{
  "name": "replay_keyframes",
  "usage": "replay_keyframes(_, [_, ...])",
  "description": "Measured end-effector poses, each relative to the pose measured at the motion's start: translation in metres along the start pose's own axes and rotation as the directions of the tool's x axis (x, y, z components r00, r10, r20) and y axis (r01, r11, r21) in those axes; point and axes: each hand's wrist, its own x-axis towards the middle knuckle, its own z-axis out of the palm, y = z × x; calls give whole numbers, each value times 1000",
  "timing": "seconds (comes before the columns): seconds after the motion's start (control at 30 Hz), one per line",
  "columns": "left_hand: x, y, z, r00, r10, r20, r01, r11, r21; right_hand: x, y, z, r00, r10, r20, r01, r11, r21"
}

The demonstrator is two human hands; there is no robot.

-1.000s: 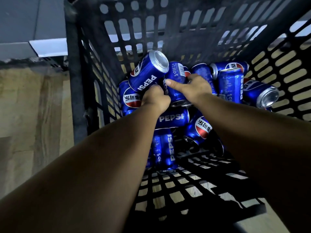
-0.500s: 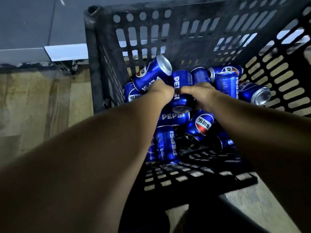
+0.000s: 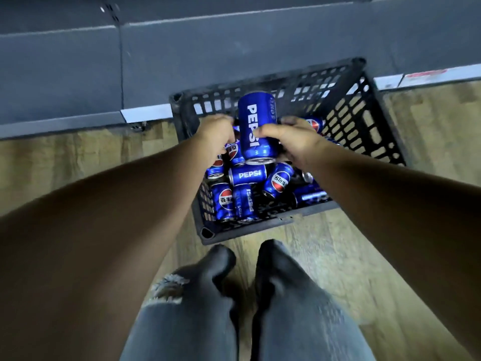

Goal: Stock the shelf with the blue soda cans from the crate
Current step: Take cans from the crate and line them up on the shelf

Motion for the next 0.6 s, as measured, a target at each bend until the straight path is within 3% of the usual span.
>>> replay_keyframes(0.17, [-88, 63, -33, 973, 17, 231, 28, 982, -189, -75, -84, -9, 996, 23, 89, -32, 995, 99])
replay_keyframes(0.33, [-172, 141, -66, 924, 129, 361, -68, 982, -177, -141, -171, -18, 976, -26, 214, -5, 989, 145])
replay_keyframes(0.43, [-216, 185, -83, 913, 177, 367, -149, 983, -104, -178, -223, -23, 956, -79, 281, 49, 992, 112])
replay_keyframes(0.6, [-284, 252, -114, 923, 282, 262, -289, 957, -12, -236, -311, -20, 931, -162, 326, 125, 983, 133])
